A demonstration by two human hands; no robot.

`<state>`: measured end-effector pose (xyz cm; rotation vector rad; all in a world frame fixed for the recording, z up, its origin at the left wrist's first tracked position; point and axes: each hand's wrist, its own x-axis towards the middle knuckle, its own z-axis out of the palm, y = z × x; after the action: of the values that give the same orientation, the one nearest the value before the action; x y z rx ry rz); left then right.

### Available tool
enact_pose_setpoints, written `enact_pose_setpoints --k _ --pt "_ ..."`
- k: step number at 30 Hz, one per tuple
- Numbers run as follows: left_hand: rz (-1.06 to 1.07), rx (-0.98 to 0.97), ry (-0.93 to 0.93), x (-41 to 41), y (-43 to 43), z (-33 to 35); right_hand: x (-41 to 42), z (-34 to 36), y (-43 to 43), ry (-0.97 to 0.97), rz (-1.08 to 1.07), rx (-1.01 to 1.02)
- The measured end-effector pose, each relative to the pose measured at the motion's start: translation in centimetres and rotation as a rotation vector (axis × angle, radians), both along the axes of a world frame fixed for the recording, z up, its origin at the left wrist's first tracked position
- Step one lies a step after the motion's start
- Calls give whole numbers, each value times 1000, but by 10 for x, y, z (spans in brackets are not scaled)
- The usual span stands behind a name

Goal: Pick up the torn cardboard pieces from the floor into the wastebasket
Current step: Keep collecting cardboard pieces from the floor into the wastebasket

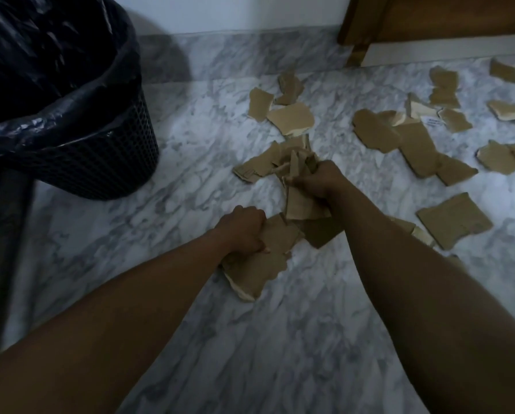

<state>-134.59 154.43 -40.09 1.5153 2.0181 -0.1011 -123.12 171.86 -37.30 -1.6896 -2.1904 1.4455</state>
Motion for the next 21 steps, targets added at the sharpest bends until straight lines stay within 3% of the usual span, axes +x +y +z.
enact_pose_setpoints --k 5,12,16,21 --pt "29 9 -23 -1 2 -5 -26 -22 14 -229 160 241" --pt "10 10 -45 -4 8 -8 -32 -13 28 -247 388 236" --pt "61 130 -102 -14 9 -7 -13 -13 18 -313 445 299" --pt "10 312 104 -43 32 10 -3 -15 10 -274 464 239"
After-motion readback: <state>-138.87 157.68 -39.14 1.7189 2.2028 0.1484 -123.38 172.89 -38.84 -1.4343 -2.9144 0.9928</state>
